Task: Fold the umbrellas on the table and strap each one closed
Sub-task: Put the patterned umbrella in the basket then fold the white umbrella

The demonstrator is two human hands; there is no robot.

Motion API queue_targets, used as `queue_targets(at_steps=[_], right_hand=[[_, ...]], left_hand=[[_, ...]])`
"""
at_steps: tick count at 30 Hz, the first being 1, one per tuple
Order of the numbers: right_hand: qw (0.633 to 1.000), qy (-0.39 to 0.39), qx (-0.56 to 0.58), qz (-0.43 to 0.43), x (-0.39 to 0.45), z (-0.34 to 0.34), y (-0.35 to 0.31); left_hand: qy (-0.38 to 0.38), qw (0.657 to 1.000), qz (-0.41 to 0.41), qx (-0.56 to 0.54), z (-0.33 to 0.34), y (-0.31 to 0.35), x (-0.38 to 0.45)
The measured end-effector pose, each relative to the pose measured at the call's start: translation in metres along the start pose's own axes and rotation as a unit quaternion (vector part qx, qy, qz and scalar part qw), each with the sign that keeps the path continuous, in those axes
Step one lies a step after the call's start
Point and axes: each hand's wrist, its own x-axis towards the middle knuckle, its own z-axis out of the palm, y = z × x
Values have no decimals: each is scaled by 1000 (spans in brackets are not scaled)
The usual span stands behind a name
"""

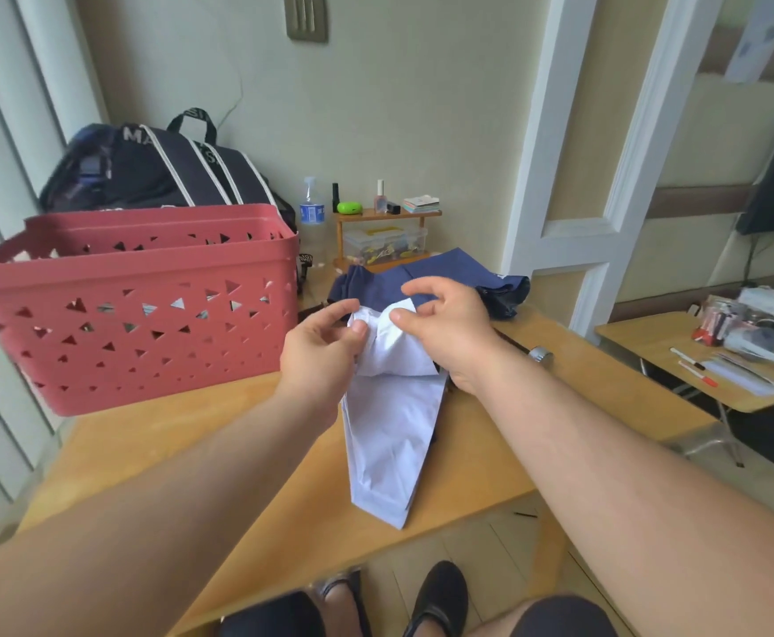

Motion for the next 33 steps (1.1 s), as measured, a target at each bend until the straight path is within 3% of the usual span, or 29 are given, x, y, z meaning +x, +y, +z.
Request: queue_targets(at_steps=[5,10,17,20,26,30,33], right_hand=[[998,43,38,-31,-21,-4,-1],[990,-53,130,27,-43,-10,9],[981,-29,192,12,-46,-14,0],[986,-29,163,-15,-38,-15,-8],[995,-20,-14,-100,-26,-16,-28],[995,-80,-8,-67,-24,-22,-33],[997,-50,15,-52,-23,-23,-31]], left_hand=[[19,998,13,57,-5,9,-11],[-48,997,27,59,-2,30,-31],[-100,979,47,169,-9,38,-41],[-99,973,68,196,-13,44,-36],[-84,962,106,237,-11,54,-18],[-64,949,140,275,-4,58,-12],[-61,946,138,288,-2,58,-14]])
